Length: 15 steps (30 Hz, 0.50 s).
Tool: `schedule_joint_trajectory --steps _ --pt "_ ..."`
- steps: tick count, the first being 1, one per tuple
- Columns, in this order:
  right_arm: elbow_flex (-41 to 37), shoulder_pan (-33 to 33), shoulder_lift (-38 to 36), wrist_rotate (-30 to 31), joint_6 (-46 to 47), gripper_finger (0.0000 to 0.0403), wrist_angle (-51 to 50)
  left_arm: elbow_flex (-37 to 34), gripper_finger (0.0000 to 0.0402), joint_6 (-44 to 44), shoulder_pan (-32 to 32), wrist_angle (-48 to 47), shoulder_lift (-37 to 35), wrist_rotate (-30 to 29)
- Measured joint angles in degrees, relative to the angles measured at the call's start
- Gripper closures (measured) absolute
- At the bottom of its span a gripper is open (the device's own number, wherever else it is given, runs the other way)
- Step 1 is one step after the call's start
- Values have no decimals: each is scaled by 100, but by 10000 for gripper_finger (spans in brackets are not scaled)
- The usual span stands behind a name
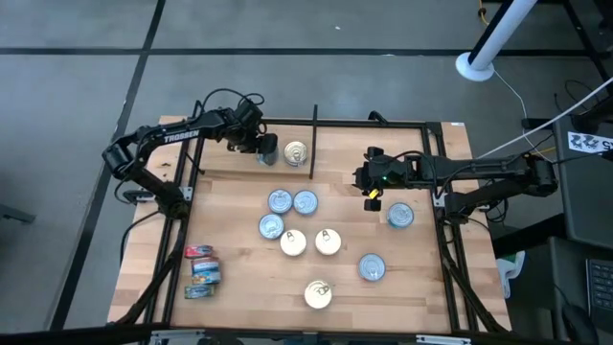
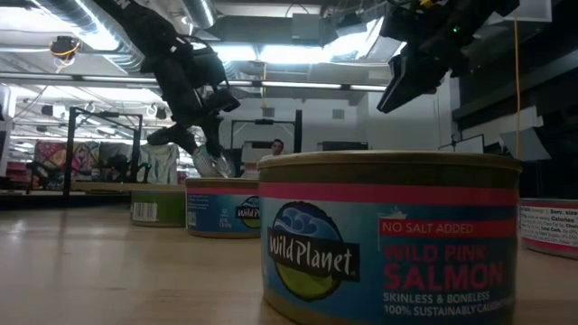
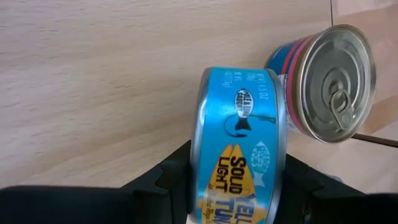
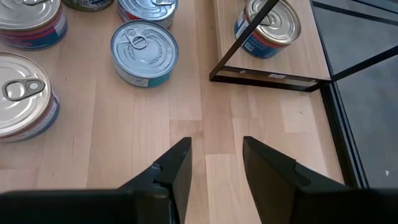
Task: Stack canned seafood by type on shelf
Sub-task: Put the yellow blue tuna can on the shelf
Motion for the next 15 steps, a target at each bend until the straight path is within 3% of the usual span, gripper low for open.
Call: schedule_joint_trajectory --steps 15 --pt "0 0 0 0 0 260 -13 -2 249 240 11 110 4 -89"
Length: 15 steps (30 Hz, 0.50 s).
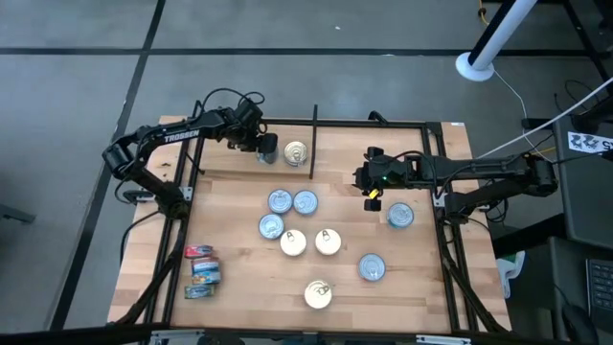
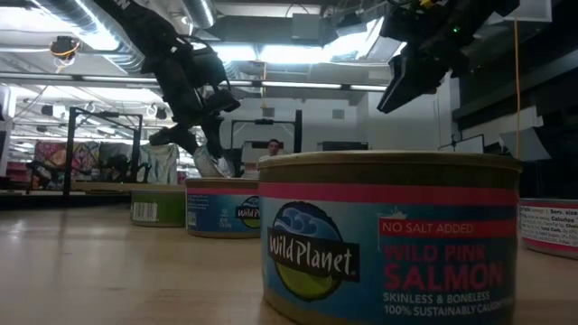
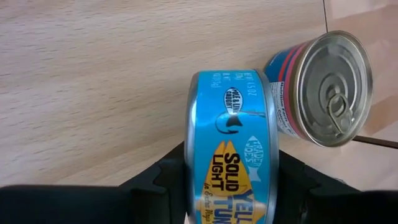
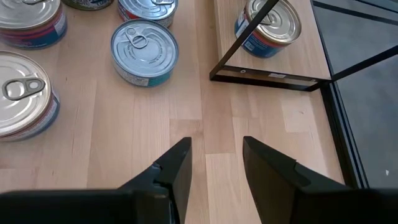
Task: Stack canned seafood by type on shelf
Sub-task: Put the yellow blue tuna can on the shelf
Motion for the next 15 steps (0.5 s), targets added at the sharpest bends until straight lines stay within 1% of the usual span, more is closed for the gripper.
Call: schedule_joint_trajectory --steps 5,9,15 --pt "0 0 2 0 0 260 0 0 249 43 0 -153 2 2" --pt "0 0 2 -2 0 260 -7 0 249 379 13 -141 2 -7" --pt "0 0 2 0 0 260 -9 -2 249 361 33 -112 2 -40"
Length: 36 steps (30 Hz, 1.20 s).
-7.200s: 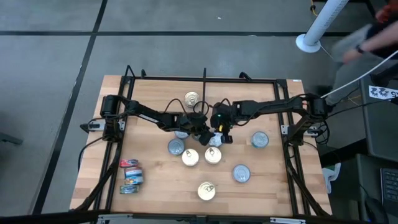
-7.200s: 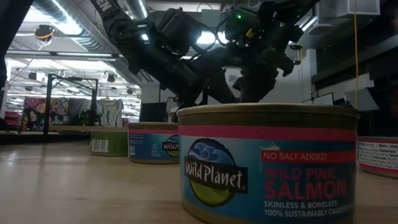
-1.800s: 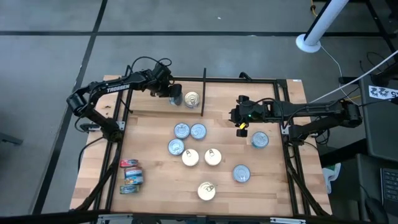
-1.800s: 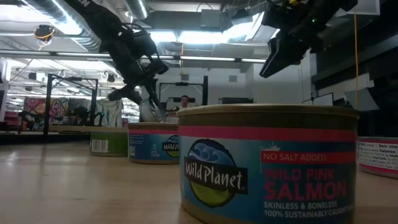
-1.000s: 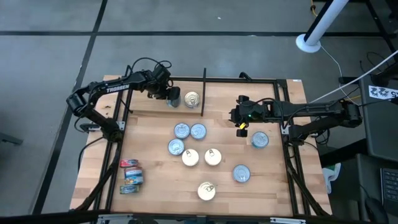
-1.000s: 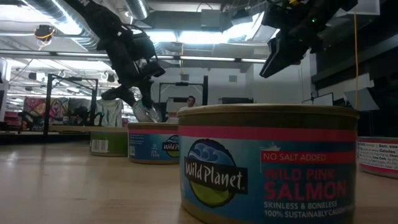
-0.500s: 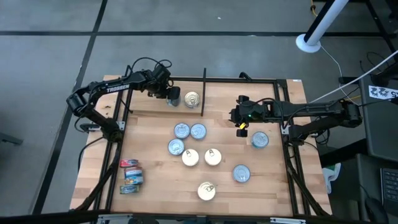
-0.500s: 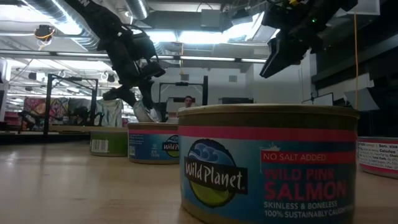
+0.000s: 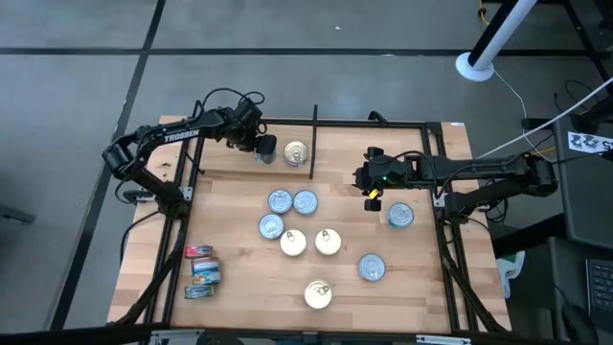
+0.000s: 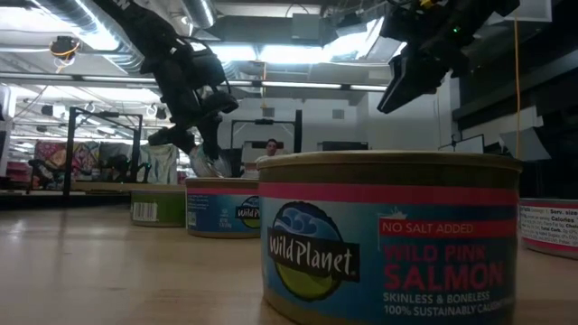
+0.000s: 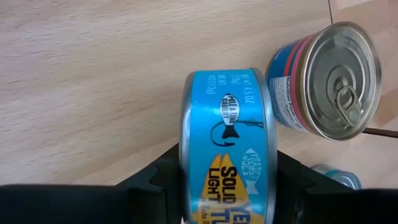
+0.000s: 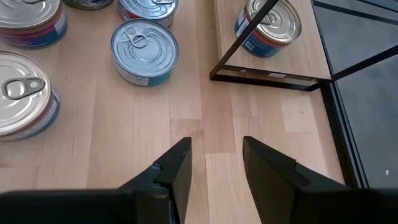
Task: Stack canned seafood by type on shelf
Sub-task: Put the yellow blue tuna can on the shelf, then put the middle red tuna can on the shelf
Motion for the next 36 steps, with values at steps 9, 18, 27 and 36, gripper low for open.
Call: schedule_joint_trajectory --steps 9,18,27,36 --pt "0 0 0 -1 0 260 0 -2 186 -4 -7 -298 2 -69" --pt "0 0 0 -2 -2 260 1 -2 141 -323 92 -283 2 -88" --pt "0 0 0 -2 -42 260 2 -2 146 -617 79 -167 2 -89" --pt "0 0 0 -2 -42 260 2 11 146 -295 66 921 -60 440"
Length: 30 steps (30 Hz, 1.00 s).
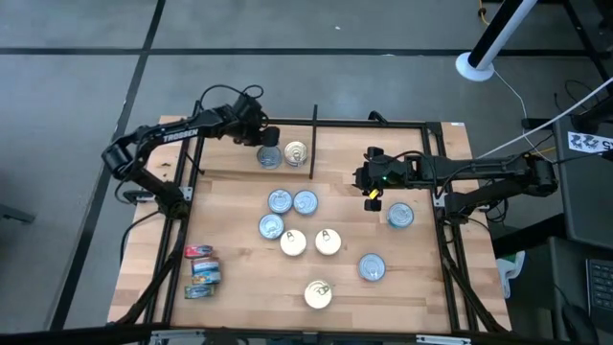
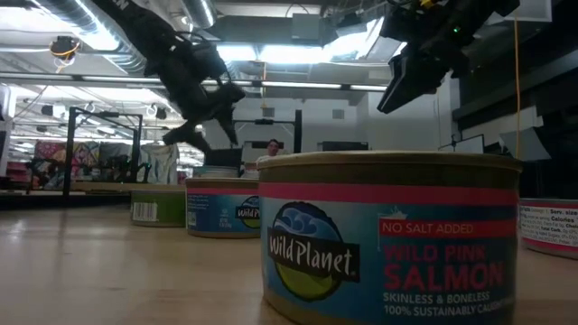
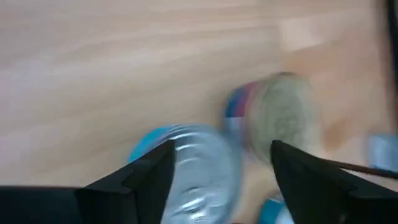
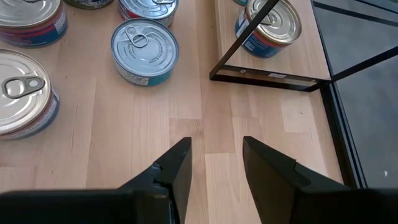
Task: Stack canned seafood by type on shelf
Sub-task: Put the middle red tuna can on the shelf
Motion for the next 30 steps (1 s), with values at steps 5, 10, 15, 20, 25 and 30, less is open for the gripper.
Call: schedule_joint_trajectory --steps 5,10,15,20,25,30 --pt "0 0 0 -48 0 260 -3 63 146 417 -46 6 -145 725" --pt "0 0 0 -287 -4 260 -7 67 146 783 -385 30 -300 911" --pt "0 0 2 -446 -2 260 -15 72 146 1528 -1207 84 -333 894" --pt "0 0 2 -446 -2 260 -20 74 147 2406 -2304 276 -333 544" --pt "0 0 2 -446 -2 260 -20 74 147 3104 -3270 500 -281 -333" --pt "0 0 2 -447 -2 260 -17 76 147 3873 -3901 983 -63 -961"
